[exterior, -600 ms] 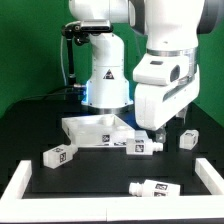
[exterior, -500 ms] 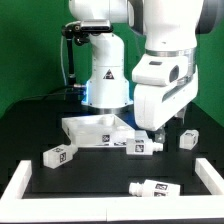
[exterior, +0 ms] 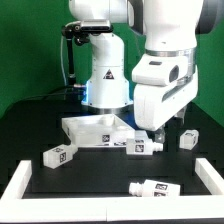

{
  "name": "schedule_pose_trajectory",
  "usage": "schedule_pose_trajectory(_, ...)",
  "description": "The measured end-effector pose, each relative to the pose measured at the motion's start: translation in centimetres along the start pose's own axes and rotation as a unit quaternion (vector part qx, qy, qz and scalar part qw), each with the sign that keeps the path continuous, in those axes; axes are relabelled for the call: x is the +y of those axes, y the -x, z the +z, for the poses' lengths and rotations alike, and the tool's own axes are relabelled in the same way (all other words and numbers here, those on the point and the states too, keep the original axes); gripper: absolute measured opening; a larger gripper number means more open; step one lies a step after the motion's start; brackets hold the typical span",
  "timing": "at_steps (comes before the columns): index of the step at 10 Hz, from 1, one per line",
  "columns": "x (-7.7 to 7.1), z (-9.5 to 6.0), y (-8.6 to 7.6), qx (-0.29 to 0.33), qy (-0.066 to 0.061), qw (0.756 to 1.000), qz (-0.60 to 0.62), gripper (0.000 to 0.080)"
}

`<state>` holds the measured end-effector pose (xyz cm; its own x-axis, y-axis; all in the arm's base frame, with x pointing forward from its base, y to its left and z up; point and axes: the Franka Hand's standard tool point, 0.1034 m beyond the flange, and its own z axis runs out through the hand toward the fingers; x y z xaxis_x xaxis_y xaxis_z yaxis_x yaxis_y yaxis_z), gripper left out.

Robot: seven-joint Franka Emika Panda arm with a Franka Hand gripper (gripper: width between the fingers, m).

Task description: Assemble one leg

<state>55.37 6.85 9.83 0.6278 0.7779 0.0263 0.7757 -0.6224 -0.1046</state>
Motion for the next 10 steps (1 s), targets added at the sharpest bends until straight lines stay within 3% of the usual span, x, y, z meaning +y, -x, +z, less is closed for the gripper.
schedule_pose_trajectory(4,0.2,0.0,0.3,-0.001,0.001,1.000,-0.007,0.0650)
schedule_pose_trajectory(6,1.0,0.7,3.8,-0.014,-0.003,0.997,-0.075,0.0650)
schedule_pose_trajectory(10,1.6,1.3,4.3,-0.019,0.004,0.994,-0.111,0.0650)
